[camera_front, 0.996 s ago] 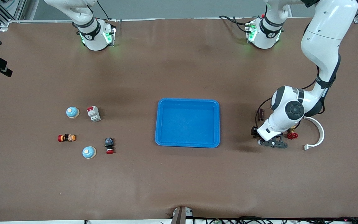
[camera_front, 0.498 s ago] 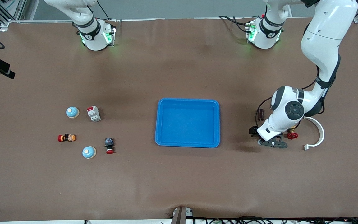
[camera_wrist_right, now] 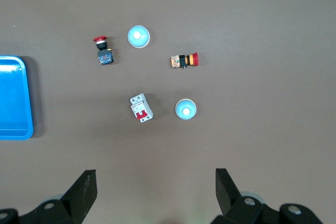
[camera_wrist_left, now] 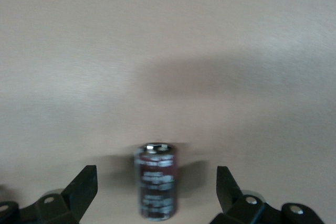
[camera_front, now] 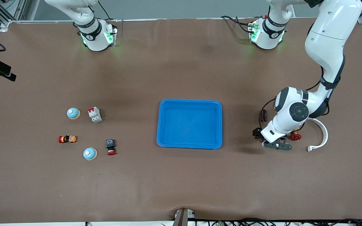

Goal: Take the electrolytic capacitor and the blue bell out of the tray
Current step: 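Open the left gripper and release the capacitor beside the brass valve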

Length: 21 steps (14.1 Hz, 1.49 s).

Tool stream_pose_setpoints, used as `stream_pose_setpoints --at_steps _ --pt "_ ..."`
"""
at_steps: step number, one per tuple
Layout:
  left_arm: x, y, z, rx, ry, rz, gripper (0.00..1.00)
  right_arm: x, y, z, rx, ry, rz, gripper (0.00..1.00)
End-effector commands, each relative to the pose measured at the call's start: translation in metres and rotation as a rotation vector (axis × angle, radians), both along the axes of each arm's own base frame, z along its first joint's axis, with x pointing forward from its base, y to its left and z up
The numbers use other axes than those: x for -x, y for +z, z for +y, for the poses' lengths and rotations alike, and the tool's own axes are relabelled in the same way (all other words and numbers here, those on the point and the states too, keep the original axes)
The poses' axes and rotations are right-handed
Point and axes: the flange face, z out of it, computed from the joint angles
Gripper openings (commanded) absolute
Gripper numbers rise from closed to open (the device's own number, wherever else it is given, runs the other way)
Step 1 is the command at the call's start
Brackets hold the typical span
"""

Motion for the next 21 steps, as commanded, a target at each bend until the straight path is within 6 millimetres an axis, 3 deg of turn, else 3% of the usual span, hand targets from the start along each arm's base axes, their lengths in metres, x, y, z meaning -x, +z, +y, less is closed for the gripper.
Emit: stream_pose_setpoints --at_steps 1,4,6,8,12,16,21 --pt "-0.026 0.024 0.016 -0.021 0.032 0.025 1.0 -0.003 -0.004 -0.001 0.007 -0.008 0.019 1.0" --pt "-0.048 0.056 0.052 -0.036 0.094 0.048 1.0 0.002 -0.007 -0.007 0.013 -0.024 0.061 1.0" --pt "-0.062 0.085 0.059 -0.014 0.139 0.071 1.0 0.006 -0.002 -0.03 0.02 -0.071 0.044 1.0" --pt "-0.072 0.109 0.063 -0.018 0.151 0.081 1.0 0.008 0.002 -0.032 0.024 -0.078 0.033 1.0" --pt "-0.082 0.136 0.081 -0.027 0.174 0.075 1.0 0.01 0.014 -0.032 0.032 -0.07 -0.019 1.0" --pt "-0.095 0.156 0.1 -0.046 0.18 0.038 1.0 -0.008 -0.001 -0.038 0.039 -0.078 -0.043 1.0" --pt "-0.117 0.18 0.105 -0.052 0.173 -0.035 1.0 -0.011 -0.003 -0.037 0.055 -0.077 -0.044 1.0"
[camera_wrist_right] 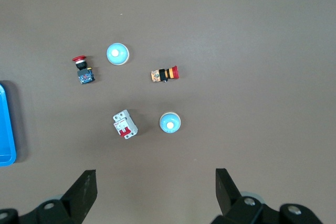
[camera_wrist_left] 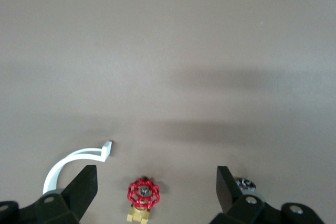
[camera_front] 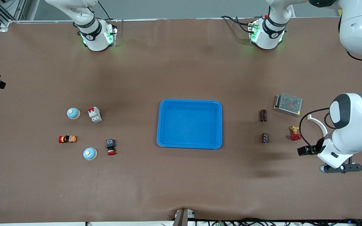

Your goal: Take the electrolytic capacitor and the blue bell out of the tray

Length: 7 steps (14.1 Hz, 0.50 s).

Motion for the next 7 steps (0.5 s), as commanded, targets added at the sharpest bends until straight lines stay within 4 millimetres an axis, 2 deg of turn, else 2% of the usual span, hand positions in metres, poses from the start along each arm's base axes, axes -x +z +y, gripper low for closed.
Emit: stream_pose_setpoints --at_steps 1,2,4,7 --pt "-0.016 0.008 -0.001 -0.013 -0.025 -0.019 1.0 0.001 0.003 0.0 0.022 -0.004 -0.003 1.0" --pt "-0.018 0.01 -0.015 -0.019 -0.044 -0.028 1.0 0.0 0.004 0.001 0.022 -0.002 -0.005 1.0" --pt "-0.023 0.008 -0.026 -0.028 -0.053 -0.035 1.0 0.001 0.003 0.0 0.022 -0.001 -0.003 1.0" --pt "-0.028 0.002 -0.028 -0.018 -0.049 -0.038 1.0 0.001 0.004 -0.001 0.02 0.04 -0.002 1.0"
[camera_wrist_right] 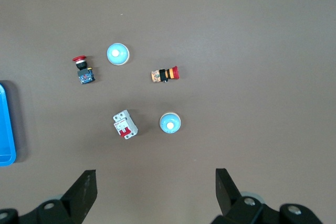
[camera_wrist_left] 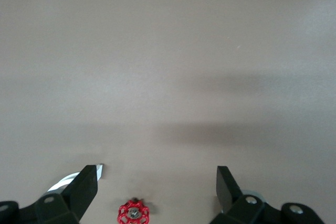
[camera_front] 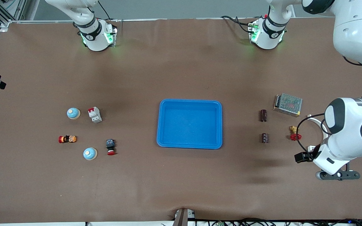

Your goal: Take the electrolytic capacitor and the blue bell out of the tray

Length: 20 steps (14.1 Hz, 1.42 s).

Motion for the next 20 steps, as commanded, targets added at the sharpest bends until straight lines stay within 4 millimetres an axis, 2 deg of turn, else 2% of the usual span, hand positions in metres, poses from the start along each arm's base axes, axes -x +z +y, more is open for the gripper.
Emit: stream_pose_setpoints --at_steps 1,6,8,10,12,14,16,20 --pt "-0.009 0.0 0.002 -0.001 0.002 -0.001 1.0 0.002 0.004 -0.001 0.017 0.04 -0.002 1.0" --pt "-0.009 0.005 -0.008 0.001 0.005 -0.006 1.0 0.002 0.004 -0.001 0.013 0.031 -0.001 1.0" --pt "-0.011 0.015 -0.009 0.015 0.064 -0.045 1.0 0.002 0.004 -0.002 0.013 0.029 -0.001 1.0" --pt "-0.017 0.042 -0.022 0.067 0.077 -0.159 1.0 0.002 0.003 -0.002 0.013 0.029 0.002 1.0" --pt "-0.025 0.055 -0.026 0.1 0.13 -0.284 1.0 0.002 0.0 -0.002 0.012 0.029 0.007 1.0" --pt "-0.035 0.07 -0.028 0.15 0.155 -0.481 1.0 0.002 0.0 -0.002 0.012 0.029 0.008 1.0" --pt "-0.039 0.077 -0.033 0.207 0.166 -0.647 1.0 0.002 -0.001 -0.002 0.011 0.03 0.011 1.0" --pt "-0.04 0.051 -0.034 0.211 0.081 -0.817 1.0 0.002 -0.001 -0.002 0.011 0.028 0.013 1.0"
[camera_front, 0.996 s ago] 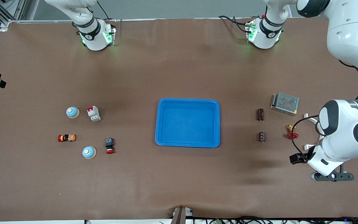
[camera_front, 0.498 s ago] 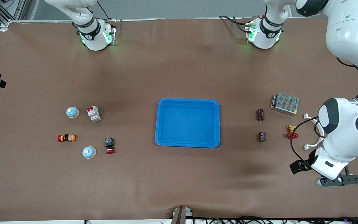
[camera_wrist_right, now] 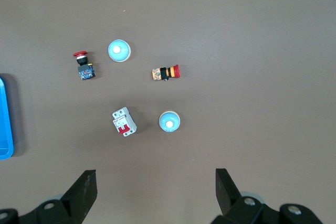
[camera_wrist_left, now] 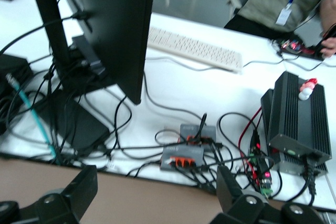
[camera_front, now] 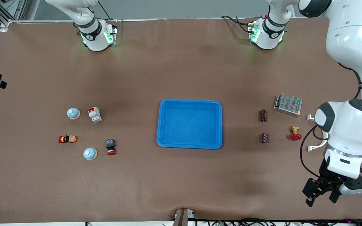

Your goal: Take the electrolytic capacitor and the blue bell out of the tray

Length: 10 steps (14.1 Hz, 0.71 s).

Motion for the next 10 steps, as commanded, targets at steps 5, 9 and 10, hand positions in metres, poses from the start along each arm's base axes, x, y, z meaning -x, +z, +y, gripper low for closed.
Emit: stream_pose_setpoints --at_steps 5,9,10 --pt "-0.003 -0.026 0.0 -0.014 -0.039 -0.127 1.0 0.002 -0.001 -0.001 0.011 0.005 0.012 1.0" --pt "-0.005 -0.041 0.001 -0.006 -0.046 -0.179 1.0 0.003 -0.003 -0.001 0.011 0.005 0.015 1.0" --pt "-0.005 -0.044 0.002 -0.009 -0.047 -0.18 1.0 0.003 -0.003 -0.001 0.012 0.005 0.017 1.0"
